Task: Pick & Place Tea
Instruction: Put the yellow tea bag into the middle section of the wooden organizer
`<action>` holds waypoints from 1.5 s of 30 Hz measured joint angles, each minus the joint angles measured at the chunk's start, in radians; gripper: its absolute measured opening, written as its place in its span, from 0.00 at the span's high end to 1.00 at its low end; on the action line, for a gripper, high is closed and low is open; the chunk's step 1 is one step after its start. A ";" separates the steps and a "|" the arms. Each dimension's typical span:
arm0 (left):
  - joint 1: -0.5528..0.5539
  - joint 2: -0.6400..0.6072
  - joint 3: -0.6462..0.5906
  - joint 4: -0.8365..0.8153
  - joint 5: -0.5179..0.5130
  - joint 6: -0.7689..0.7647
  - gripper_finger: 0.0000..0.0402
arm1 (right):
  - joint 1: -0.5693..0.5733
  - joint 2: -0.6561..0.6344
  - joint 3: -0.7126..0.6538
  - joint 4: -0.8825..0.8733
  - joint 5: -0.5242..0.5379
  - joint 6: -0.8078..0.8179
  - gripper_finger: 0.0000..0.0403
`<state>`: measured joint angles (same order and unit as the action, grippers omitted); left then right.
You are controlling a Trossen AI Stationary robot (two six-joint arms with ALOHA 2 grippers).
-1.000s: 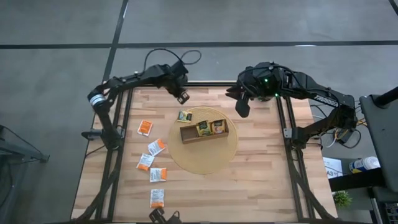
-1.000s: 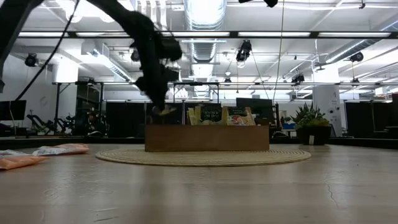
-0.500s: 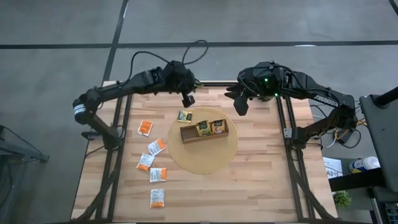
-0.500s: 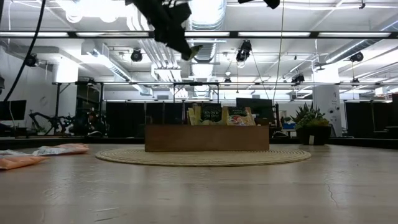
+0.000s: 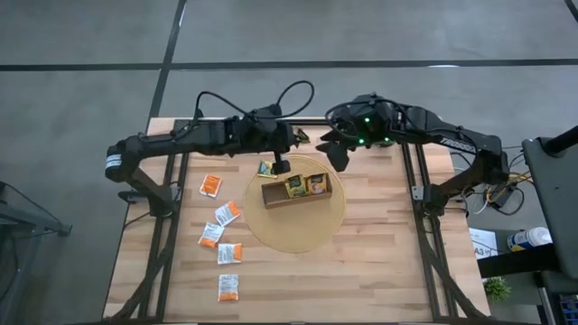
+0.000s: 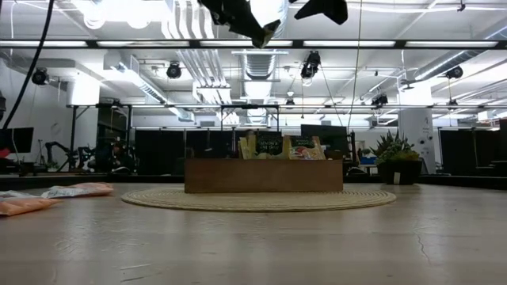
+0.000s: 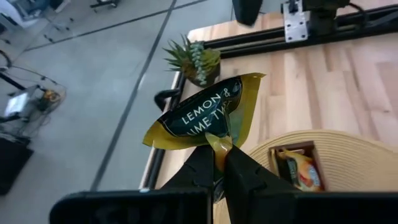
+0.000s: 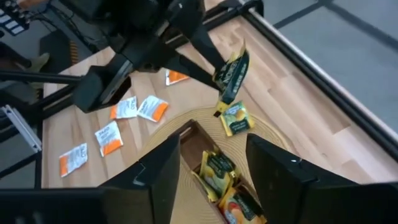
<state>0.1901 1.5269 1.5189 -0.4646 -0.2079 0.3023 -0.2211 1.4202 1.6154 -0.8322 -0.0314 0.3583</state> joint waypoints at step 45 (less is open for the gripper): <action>-0.063 0.011 -0.001 -0.021 -0.042 0.175 0.96 | -0.078 0.074 0.001 0.057 -0.082 0.283 0.54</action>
<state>0.1272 1.5379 1.5181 -0.4858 -0.2497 0.4774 -0.2993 1.4940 1.6161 -0.7750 -0.1138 0.6418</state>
